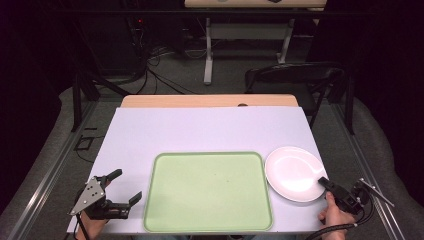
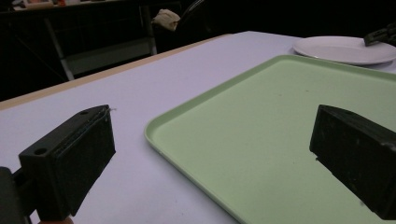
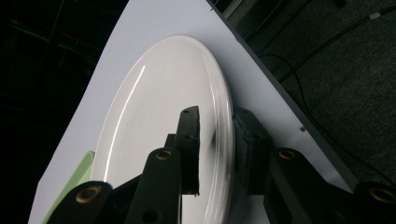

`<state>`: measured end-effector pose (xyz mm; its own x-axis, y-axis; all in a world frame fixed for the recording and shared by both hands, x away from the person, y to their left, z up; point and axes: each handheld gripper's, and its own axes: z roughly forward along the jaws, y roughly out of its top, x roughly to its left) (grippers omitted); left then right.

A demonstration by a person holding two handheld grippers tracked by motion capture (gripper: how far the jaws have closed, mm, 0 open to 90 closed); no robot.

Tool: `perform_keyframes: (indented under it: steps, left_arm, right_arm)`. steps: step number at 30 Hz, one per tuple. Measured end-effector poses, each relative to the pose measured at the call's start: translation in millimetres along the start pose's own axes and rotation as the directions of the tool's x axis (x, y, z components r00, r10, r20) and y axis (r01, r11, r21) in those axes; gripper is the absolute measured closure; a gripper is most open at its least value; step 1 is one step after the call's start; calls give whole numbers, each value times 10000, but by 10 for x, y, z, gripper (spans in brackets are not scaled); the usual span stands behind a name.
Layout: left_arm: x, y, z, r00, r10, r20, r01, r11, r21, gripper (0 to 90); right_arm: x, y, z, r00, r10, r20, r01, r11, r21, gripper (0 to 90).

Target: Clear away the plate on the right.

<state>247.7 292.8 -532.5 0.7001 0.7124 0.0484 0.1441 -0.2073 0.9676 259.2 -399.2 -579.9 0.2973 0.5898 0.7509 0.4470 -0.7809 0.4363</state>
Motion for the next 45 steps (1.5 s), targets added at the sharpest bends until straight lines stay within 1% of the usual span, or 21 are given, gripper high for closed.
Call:
perform_keyframes:
  steps: [6, 7, 9, 11, 16, 18, 23, 24, 25, 27, 28, 34, 35, 36, 37, 39, 44, 45]
  left_arm:
    - [2, -3, 6, 10000, -39, -9, 39, 10000, 3, 0]
    - [2, -3, 6, 10000, -39, -7, 39, 10000, -2, 0]
    - [5, -5, 6, 10000, -40, 6, 40, 10000, 6, 0]
    - [6, -5, 7, 10000, -54, 4, 54, 10000, 6, 1]
    - [5, -5, 10, 10000, -6, 1, 6, 10000, 45, 0]
    - [6, -4, 10, 10000, -38, 8, 38, 10000, 36, 1]
    - [11, -7, 15, 10000, -61, 2, 61, 10000, 30, 1]
    - [12, -7, 16, 10000, -68, -3, 68, 10000, 30, 0]
    - [12, -7, 16, 10000, -66, -7, 66, 10000, 27, 1]
    - [13, -5, 13, 10000, -63, -14, 63, 10000, 11, 1]
    - [15, -5, 11, 10000, -53, -20, 53, 10000, 16, 0]
    - [20, -6, 6, 10000, -78, -56, 78, 10000, 12, 1]
    - [21, -7, 6, 10000, -73, -42, 73, 10000, 19, 1]
    - [21, -8, 7, 10000, -75, -48, 75, 10000, 20, 1]
    - [21, -8, 7, 10000, -78, -44, 78, 10000, 21, 1]
    - [20, -6, 8, 10000, -62, -59, 62, 10000, 25, 1]
    - [20, -6, 2, 9999, -73, -75, 73, 10000, 2, 1]
    - [22, -5, 1, 9999, -84, -62, 84, 10000, -13, 1]
  right_arm:
    - [-4, 2, -1, 9999, 9, 157, -10, 10000, 33, 781]
    - [-8, -1, 7, 9999, 91, 87, -91, 9999, -54, 794]
    - [-14, 3, 7, 9996, 226, 176, -226, 9997, -32, 813]
    - [-29, 11, 13, 9994, 345, 16, -345, 9994, -7, 817]
    - [-37, 29, 19, 9985, 550, -68, -549, 9985, 88, 823]
    - [-33, 31, 21, 9988, 497, -23, -497, 9987, 103, 826]
    - [-49, 43, 20, 9983, 563, -163, -560, 9983, 163, 836]
    - [-51, 50, 19, 9981, 562, -253, -560, 9984, 82, 842]
    - [-48, 51, 16, 9979, 573, -298, -570, 9983, 110, 842]
    - [-41, 56, 7, 9984, 504, -241, -502, 9987, 92, 846]
    - [-40, 58, 14, 9982, 499, -332, -499, 9988, -6, 847]
    - [-52, 79, 1, 9970, 525, -568, -525, 9986, 4, 859]
    - [-52, 86, -2, 9966, 546, -613, -554, 9984, -113, 862]
    - [-49, 101, -16, 9954, 506, -810, -519, 9986, -132, 870]
    - [-43, 104, -19, 9952, 473, -854, -488, 9987, -160, 871]
    - [-25, 111, -25, 9957, 322, -865, -341, 9992, -196, 872]
    - [0, 121, -39, 9964, 173, -831, -191, 9996, -213, 873]
    - [8, 124, -42, 9967, 65, -814, -85, 9997, -245, 873]
